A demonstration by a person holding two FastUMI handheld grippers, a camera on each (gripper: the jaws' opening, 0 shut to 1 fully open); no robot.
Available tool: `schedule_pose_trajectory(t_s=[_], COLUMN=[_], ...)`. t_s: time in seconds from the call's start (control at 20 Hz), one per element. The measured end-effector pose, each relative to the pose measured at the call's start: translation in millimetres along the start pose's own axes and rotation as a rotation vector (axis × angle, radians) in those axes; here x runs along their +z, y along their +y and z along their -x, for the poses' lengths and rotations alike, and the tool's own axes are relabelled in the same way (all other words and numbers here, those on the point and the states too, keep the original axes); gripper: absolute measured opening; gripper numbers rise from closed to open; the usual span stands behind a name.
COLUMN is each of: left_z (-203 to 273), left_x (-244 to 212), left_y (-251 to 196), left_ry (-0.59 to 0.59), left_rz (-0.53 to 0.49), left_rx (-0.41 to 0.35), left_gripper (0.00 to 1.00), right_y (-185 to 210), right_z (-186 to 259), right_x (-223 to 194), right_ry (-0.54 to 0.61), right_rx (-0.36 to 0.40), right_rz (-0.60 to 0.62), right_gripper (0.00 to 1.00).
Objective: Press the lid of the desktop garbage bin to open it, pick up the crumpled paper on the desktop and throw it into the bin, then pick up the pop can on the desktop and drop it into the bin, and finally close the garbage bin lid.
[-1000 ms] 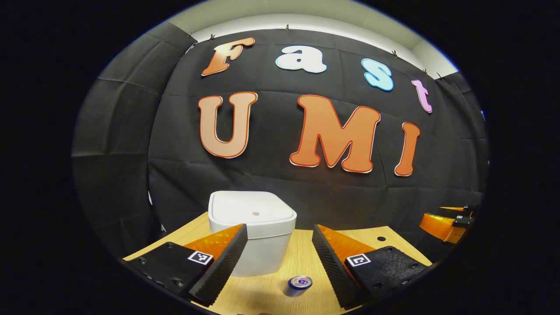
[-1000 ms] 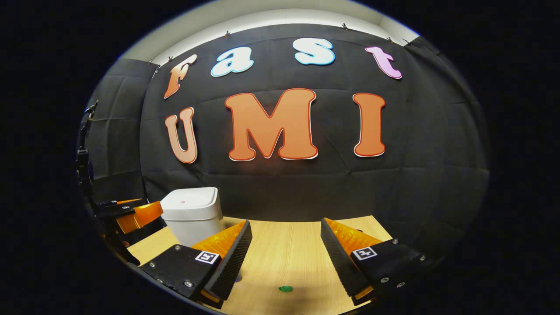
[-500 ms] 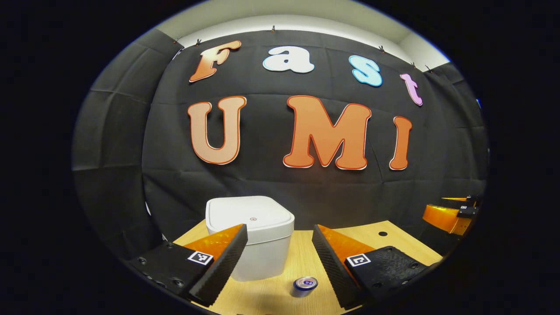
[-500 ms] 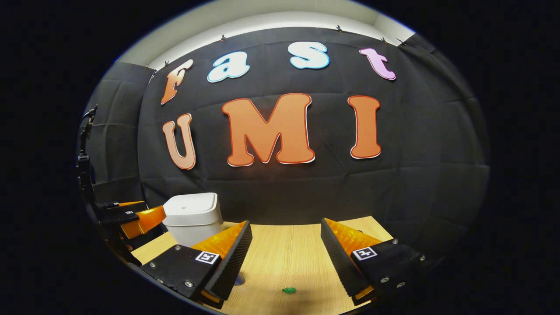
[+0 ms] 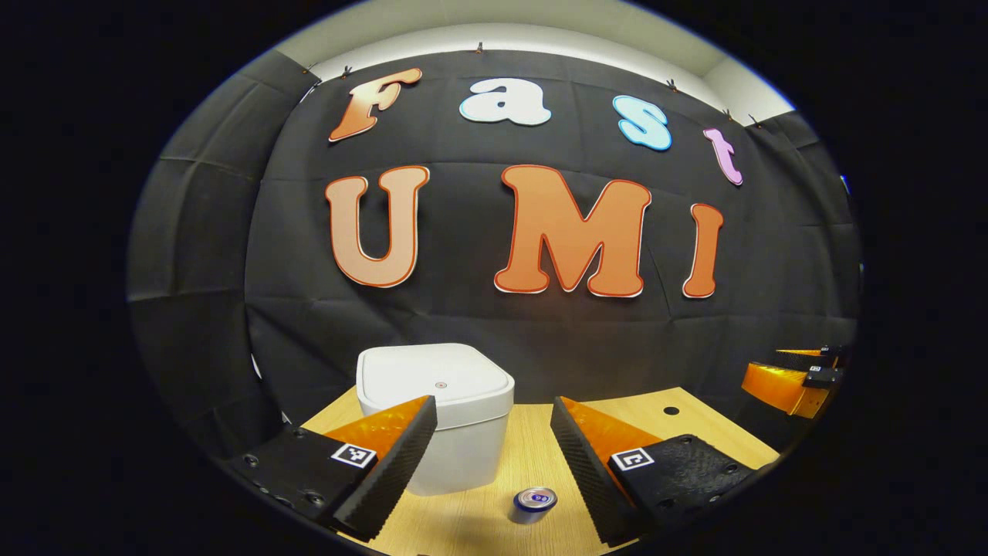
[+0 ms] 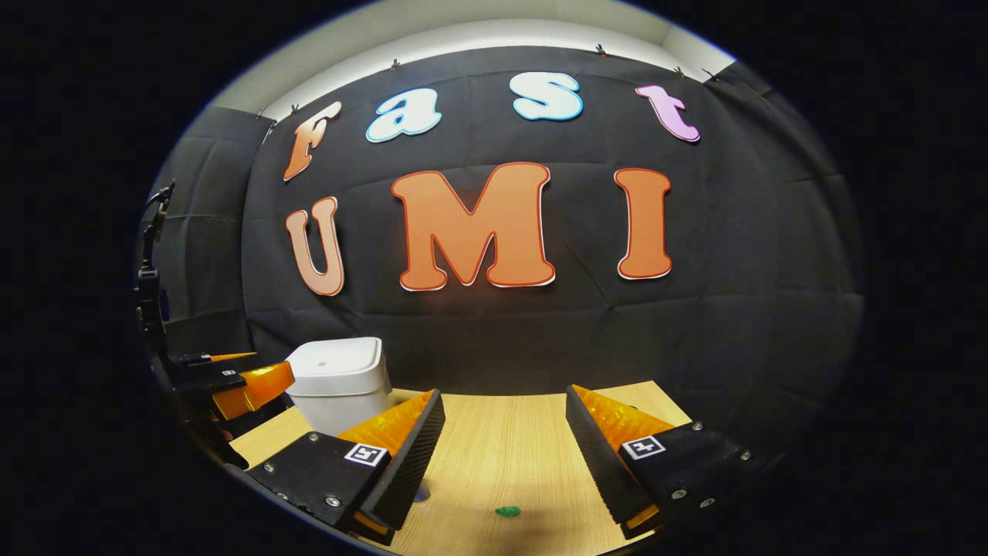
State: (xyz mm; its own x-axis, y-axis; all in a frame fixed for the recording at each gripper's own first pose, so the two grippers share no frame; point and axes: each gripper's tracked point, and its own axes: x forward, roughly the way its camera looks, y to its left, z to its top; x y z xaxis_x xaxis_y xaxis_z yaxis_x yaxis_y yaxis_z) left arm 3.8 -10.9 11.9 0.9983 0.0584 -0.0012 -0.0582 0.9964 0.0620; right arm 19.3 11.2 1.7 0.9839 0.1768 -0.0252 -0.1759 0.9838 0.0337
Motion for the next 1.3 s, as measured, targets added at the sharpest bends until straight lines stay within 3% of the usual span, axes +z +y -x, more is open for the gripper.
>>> schedule_pose_trajectory(t_s=[0.45, 0.65, 0.7, 0.8, 0.85, 0.9, 1.0, 1.15, 1.3], left_z=[0, 0, 0, 3, 1, 2, 1, -1, -2], left_x=[1, 4, 3, 3, 2, 5, 4, 5, 13], left_y=[-7, -8, -5, -3, -2, -3, 0, 3, 7], left_ry=[0.013, 0.009, 0.007, 0.014, 0.02, 0.018, 0.025, 0.043, 0.056], left_rz=[0.028, 0.035, 0.028, 0.017, 0.023, 0.032, 0.026, 0.002, 0.017], left_rx=[-0.026, -0.04, -0.027, -0.024, -0.022, -0.029, -0.017, -0.023, -0.043], left_gripper=[0.92, 0.69, 0.55, 0.39, 0.36, 0.24, 0.09, 0.0, 0.0], right_y=[-8, -4, -4, -2, -1, -1, -2, -2, -2], right_z=[0, -1, -1, -1, 0, 0, 0, -1, -2], right_x=[2, 0, 0, 0, -1, -1, -1, 0, -1], right_ry=[-0.005, 0.002, 0.002, 0.003, 0.006, 0.006, 0.008, 0.01, 0.015], right_rx=[-0.016, 0.004, 0.006, 0.01, 0.013, 0.015, 0.013, 0.015, 0.018], right_rz=[-0.021, -0.029, -0.026, -0.021, -0.021, -0.021, -0.022, -0.022, -0.016], right_gripper=[0.95, 0.95, 0.95, 0.95, 0.95, 0.95, 0.95, 0.95, 0.95])
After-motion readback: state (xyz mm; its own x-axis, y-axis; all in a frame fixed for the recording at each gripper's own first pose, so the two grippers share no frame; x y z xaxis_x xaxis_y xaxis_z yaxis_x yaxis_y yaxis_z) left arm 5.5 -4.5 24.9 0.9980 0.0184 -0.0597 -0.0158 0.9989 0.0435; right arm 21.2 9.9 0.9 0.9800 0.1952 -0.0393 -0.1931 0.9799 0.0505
